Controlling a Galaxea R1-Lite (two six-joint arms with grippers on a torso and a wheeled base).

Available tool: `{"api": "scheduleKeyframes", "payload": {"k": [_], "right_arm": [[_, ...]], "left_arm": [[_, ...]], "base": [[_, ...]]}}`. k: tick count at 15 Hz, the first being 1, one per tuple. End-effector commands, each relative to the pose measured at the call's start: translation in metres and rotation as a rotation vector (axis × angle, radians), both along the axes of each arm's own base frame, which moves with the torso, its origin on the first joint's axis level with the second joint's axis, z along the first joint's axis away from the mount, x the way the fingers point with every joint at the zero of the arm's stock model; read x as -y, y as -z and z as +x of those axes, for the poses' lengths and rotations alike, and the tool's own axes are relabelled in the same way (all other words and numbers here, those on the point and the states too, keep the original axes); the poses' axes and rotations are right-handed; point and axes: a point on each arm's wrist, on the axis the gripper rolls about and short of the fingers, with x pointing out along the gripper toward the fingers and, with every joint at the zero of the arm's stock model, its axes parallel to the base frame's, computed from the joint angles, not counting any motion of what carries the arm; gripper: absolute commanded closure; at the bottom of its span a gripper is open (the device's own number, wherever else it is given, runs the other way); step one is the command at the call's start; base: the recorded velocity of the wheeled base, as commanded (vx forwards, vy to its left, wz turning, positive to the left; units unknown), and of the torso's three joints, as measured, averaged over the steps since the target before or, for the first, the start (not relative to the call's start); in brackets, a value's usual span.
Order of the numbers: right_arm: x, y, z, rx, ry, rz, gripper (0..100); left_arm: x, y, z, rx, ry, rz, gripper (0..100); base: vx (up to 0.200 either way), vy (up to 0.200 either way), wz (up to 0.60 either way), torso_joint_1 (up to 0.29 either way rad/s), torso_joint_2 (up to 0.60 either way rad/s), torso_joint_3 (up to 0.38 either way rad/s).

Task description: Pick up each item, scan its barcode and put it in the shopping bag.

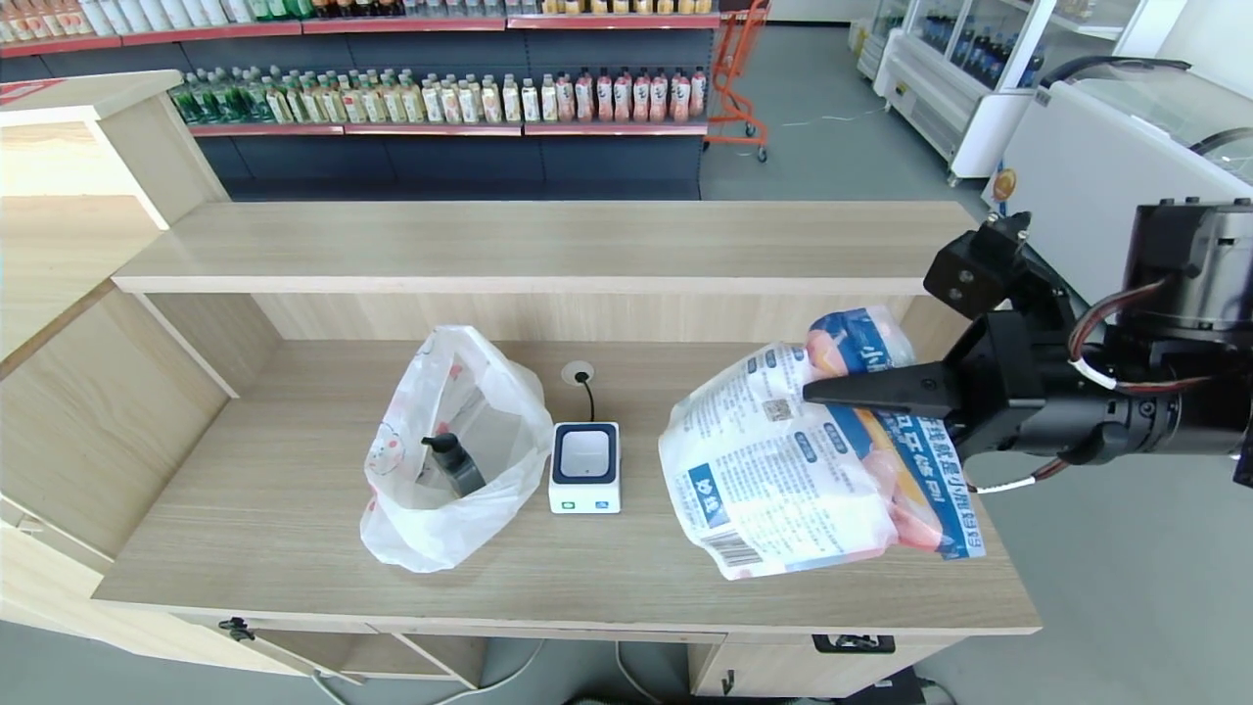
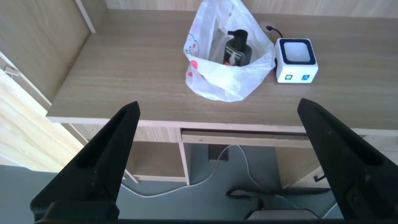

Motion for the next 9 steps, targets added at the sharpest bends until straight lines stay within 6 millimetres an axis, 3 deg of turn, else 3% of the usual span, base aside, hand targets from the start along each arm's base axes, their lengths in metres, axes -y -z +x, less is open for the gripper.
{"api": "scheduleKeyframes", "payload": {"k": [1,9], "right_arm": [[-0.005,0.0,-0.008,0.002,-0.031,0.001,100],[-0.022,0.013,-0.018,-0.033,-0.099,-0.022,100]], "left_arm": [[0.0,0.0,0.0,0.001,0.0,0.0,0],[0.0,0.0,0.0,0.001,0.0,0.0,0]], "base": [[0.0,0.0,0.0,0.0,0.0,0.0],[0.0,0.0,0.0,0.0,0.0,0.0]]}}
